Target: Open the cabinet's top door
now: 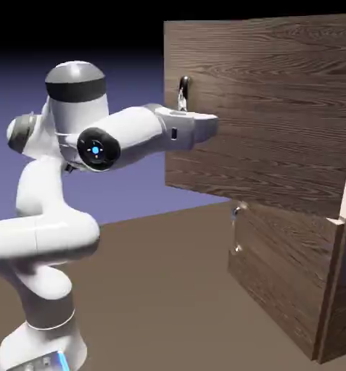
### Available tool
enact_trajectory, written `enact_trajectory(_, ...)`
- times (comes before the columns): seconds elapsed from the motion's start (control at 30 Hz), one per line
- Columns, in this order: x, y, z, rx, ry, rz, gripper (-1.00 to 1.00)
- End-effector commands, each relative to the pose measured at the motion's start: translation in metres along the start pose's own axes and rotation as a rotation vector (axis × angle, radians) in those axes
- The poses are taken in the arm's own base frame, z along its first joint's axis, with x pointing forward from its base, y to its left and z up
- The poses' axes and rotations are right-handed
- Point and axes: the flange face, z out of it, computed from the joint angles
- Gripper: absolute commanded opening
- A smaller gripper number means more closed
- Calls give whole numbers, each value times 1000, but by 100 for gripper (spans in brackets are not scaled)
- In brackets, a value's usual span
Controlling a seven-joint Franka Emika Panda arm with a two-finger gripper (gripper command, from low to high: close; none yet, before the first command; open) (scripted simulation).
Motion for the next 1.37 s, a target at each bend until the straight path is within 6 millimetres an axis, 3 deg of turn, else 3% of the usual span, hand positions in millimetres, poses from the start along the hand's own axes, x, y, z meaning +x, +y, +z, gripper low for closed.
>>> enact_trajectory(0.0, 2, 2, -7, 13, -13, 0, -100)
enact_trajectory(0.7, 67, 67, -130, 312, -312, 0, -100)
enact_trajectory(1.27, 142, 142, -196, 553, -553, 0, -100)
enact_trajectory(1.3, 142, 142, -196, 553, -553, 0, 100)
enact_trajectory(1.33, 142, 142, -196, 553, -553, 0, 100)
